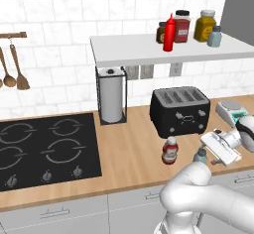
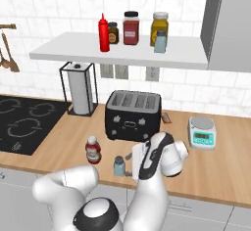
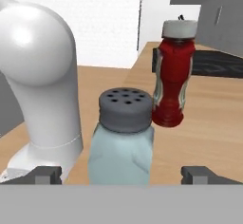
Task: Put the shaker and condiment bottle from the counter next to their counterparts in the cabinet.
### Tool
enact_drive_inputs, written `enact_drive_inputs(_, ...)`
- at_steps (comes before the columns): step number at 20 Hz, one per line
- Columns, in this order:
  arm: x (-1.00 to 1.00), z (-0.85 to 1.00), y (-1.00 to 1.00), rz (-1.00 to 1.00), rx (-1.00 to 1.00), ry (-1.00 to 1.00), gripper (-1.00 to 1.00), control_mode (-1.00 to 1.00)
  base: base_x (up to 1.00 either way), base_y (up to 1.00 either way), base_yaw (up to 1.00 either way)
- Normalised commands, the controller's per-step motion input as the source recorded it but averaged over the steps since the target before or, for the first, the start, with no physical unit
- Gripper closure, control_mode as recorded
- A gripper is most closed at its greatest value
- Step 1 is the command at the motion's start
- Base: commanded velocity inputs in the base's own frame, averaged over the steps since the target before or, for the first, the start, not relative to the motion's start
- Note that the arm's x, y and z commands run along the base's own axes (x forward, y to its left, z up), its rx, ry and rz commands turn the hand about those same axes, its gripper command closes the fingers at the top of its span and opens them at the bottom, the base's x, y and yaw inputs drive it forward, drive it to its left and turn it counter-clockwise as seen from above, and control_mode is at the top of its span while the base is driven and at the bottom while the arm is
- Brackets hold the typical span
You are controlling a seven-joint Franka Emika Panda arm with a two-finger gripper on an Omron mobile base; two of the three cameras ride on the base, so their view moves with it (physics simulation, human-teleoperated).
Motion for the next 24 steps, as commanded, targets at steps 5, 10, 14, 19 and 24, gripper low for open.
enact_drive_inputs(5, -0.16, 0.0, 0.17, -0.04, 0.0, 0.01, -1.0, -1.0, 0.0, 0.0, 0.0)
enact_drive_inputs(10, -0.09, 0.0, 0.3, -0.08, 0.0, 0.0, -1.0, -1.0, 0.0, 0.0, 0.0)
enact_drive_inputs(14, 0.0, -0.07, 0.45, -0.12, -0.01, 0.0, -1.0, -1.0, 0.0, 0.0, 0.0)
enact_drive_inputs(19, 0.0, -0.03, 0.19, -0.05, -0.02, 0.02, 1.0, -1.0, 0.0, 0.0, 0.0)
enact_drive_inputs(24, -0.03, 0.28, 0.02, -0.12, 0.01, 0.04, 1.0, -1.0, 0.0, 0.0, 0.0)
